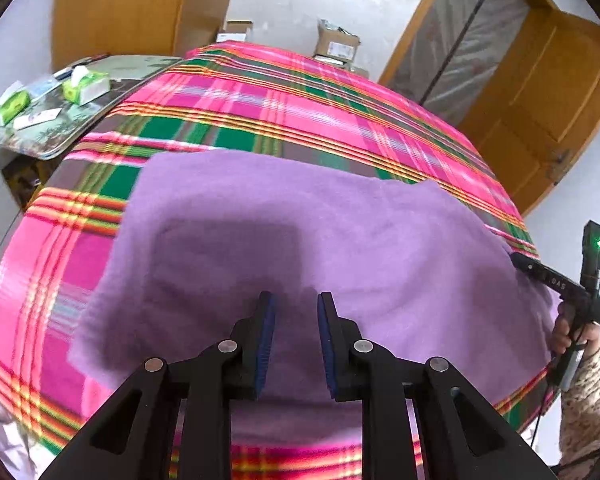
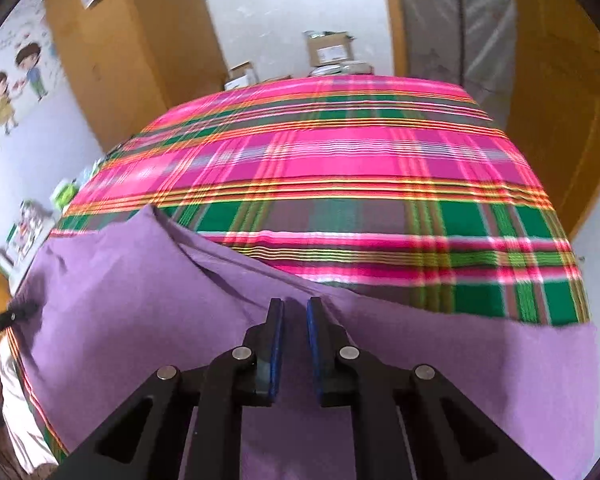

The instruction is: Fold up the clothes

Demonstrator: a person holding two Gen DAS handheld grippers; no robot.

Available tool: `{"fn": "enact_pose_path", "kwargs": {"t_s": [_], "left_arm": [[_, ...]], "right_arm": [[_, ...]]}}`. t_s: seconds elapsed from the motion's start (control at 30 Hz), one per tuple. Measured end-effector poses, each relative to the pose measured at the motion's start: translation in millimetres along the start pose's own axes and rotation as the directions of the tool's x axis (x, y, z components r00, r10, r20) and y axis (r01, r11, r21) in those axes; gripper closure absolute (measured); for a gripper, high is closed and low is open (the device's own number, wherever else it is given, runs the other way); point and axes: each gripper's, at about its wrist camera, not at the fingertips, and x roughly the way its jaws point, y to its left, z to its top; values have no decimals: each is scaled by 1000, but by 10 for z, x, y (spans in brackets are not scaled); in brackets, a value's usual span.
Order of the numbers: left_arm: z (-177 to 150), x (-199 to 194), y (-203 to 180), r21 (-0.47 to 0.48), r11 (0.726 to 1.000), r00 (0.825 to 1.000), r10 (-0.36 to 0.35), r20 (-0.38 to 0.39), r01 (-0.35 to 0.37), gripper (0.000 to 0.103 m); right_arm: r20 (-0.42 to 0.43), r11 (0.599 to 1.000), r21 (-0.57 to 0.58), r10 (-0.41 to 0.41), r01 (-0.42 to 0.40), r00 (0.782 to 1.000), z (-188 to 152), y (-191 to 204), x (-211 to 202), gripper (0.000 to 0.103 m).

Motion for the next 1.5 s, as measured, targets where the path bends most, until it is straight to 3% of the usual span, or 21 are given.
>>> {"fn": "enact_pose_path", "kwargs": {"t_s": [0.13, 0.27, 0.37, 0.67, 0.83, 1.07, 1.17, 1.23, 1.37, 1.43, 1.5], "left_arm": [[-102, -166, 98, -19, 1000, 999, 24, 30, -24, 81], [-220, -296, 194, -35, 999, 998, 40, 40, -39, 81], [-312, -375, 233, -44, 998, 998, 44, 54, -42, 81], [-572, -540, 439, -68, 994, 994, 86, 70, -81, 81], [-607, -599, 577, -117, 991, 994, 71, 82, -61, 81], [-543, -636, 653, -149, 989, 994, 28, 106, -12, 81], [-495, -632, 698, -167, 986, 994, 13, 110, 6, 80], [-490, -634, 740, -181, 983, 994, 3, 108, 17, 80], [-480, -638, 825, -208, 977, 994, -17, 105, 39, 80], [-471, -641, 879, -233, 971, 994, -34, 103, 58, 68], [-461, -641, 925, -251, 965, 993, -47, 107, 72, 64]], "right_arm": [[49, 1000, -6, -27, 27, 998, -73, 115, -202, 89], [92, 998, -59, 40, -35, 995, -159, 417, -411, 88], [73, 988, -136, 85, -75, 994, -272, 709, -401, 87], [4, 984, -166, 63, -61, 998, -572, 1028, -268, 87], [50, 935, -333, 150, -125, 987, -551, 1574, -451, 87], [-81, 901, -390, 174, -191, 981, -743, 2077, -118, 85], [-90, 886, -421, 174, -196, 981, -812, 2128, -162, 84], [-111, 857, -453, 219, -245, 969, -793, 2208, -262, 84], [-71, 780, -562, 286, -275, 956, -739, 2521, -425, 84], [-79, 752, -591, 306, -292, 949, -773, 2692, -417, 83], [-95, 728, -613, 316, -305, 944, -803, 2855, -373, 78]]}}
